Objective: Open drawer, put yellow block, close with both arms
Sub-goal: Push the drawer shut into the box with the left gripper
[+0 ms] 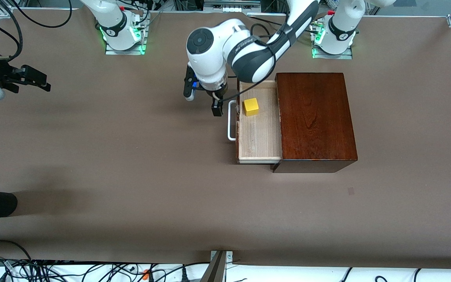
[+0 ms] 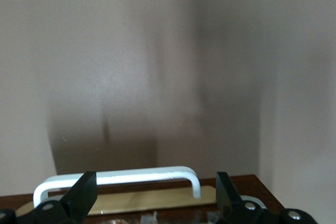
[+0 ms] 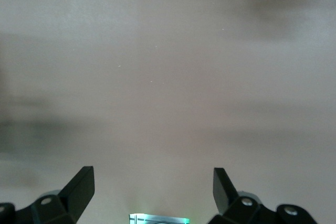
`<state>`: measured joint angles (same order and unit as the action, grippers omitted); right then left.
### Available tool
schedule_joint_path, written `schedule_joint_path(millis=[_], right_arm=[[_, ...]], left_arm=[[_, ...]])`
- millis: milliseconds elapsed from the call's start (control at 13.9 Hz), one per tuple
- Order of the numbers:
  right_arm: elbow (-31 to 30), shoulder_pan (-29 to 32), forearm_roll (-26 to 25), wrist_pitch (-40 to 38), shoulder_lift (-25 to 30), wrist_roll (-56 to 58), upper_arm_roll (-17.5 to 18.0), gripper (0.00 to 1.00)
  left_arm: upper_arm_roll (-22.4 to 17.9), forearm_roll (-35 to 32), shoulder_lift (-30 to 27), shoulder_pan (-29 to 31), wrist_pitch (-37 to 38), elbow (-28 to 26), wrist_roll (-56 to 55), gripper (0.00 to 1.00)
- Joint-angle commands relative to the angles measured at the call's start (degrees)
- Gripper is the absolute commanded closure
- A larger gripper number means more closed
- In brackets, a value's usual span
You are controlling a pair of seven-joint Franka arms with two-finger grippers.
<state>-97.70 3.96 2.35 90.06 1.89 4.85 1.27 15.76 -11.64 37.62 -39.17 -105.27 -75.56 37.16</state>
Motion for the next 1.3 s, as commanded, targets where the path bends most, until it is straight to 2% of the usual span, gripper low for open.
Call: schedule_joint_path(millis=[0, 433, 721, 1226], right_arm=[[1.63, -0.18, -1.11, 0.64, -1.45, 0.86, -0.57, 0.00], [3.56, -0.09, -0.86, 0.38, -2.84, 0.85, -0.66, 0.00], [9.88, -0.09, -1.20, -1.99, -6.01, 0.95, -0.75, 0.00], [9.98, -0.18, -0.42, -3.31, -5.75, -0.11, -0.48, 0.00]], left_arm=[[-0.90, -3.02, 2.11, -0.30, -1.08, 2.17, 1.51, 0.00], [-2.57, -4.61, 1.76, 1.02, 4.62, 1.82, 1.24, 0.00], [-3.98, -4.61, 1.58, 1.02, 7.88, 1.82, 1.24, 0.00], [-5.12, -8.83, 1.41, 1.99, 13.95, 0.33, -0.42, 0.00]])
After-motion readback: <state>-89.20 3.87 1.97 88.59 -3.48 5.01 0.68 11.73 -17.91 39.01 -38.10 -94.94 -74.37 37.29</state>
